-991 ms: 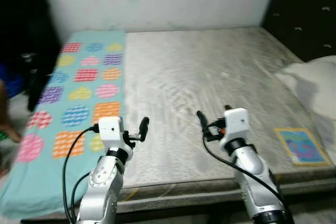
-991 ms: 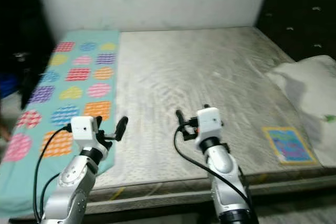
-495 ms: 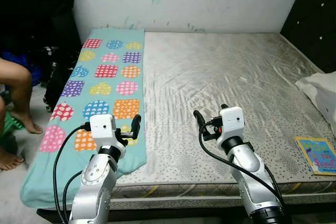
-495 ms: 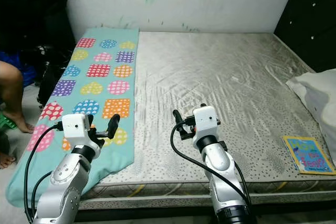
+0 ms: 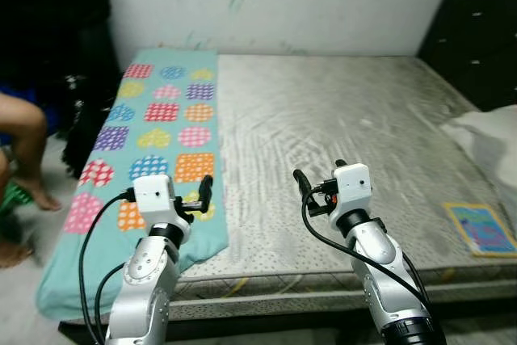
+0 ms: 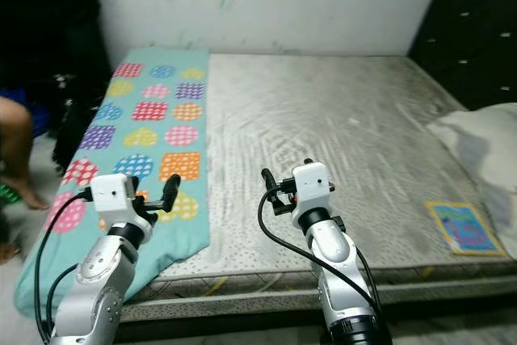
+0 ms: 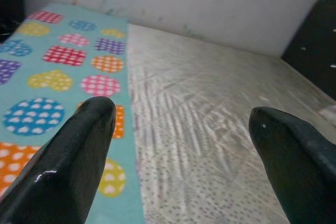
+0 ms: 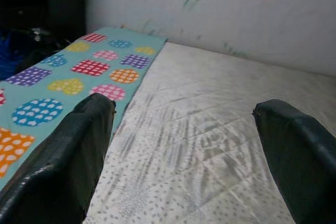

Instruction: Clean up the room

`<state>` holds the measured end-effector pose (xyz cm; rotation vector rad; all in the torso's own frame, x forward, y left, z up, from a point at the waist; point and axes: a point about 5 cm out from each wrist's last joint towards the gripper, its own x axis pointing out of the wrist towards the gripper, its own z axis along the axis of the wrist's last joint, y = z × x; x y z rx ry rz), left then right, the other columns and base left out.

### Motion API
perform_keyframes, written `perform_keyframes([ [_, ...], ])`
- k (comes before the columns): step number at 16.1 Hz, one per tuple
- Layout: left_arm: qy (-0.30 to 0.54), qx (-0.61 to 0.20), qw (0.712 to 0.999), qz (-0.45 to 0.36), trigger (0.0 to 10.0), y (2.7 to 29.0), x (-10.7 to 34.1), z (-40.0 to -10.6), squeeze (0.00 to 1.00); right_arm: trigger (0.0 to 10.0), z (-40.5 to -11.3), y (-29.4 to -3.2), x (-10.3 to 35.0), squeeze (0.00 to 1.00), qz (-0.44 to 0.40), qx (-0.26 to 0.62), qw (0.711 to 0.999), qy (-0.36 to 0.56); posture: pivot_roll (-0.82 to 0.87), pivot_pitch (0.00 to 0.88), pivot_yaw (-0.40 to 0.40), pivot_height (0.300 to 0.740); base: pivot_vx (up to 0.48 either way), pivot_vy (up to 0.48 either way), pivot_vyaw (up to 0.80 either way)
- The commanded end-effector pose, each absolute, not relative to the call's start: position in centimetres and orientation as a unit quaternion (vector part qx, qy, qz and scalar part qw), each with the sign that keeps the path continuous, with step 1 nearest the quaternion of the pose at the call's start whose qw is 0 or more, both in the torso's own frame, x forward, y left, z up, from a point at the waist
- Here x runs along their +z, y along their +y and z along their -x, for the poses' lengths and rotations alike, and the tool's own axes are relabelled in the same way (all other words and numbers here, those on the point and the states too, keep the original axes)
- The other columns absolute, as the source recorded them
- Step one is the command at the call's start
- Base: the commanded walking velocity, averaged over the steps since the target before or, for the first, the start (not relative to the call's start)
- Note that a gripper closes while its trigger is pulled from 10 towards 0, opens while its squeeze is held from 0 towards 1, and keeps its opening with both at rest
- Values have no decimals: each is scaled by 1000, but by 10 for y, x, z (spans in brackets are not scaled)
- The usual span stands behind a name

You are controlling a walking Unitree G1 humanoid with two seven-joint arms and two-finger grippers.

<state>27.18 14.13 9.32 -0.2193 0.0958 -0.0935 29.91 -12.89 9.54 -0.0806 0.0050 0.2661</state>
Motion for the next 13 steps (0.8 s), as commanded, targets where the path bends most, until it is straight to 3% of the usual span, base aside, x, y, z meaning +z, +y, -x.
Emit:
perform_keyframes([
  [1, 46, -43, 992, 107, 10000, 142, 96, -272, 0, 10000, -301, -128, 98, 0, 41, 134, 990, -1, -161, 0, -7, 740, 0, 345, 0],
  [10, 44, -40, 993, 106, 10000, 143, 98, -275, 0, 10000, -302, -127, 97, 0, 43, 136, 990, -1, -163, 0, -5, 740, 0, 456, 0],
  [13, 26, -56, 989, 132, 10000, 141, 103, -275, 0, 10000, -302, -126, 97, 0, 44, 136, 990, -2, -167, 0, -5, 740, 0, 0, 0],
])
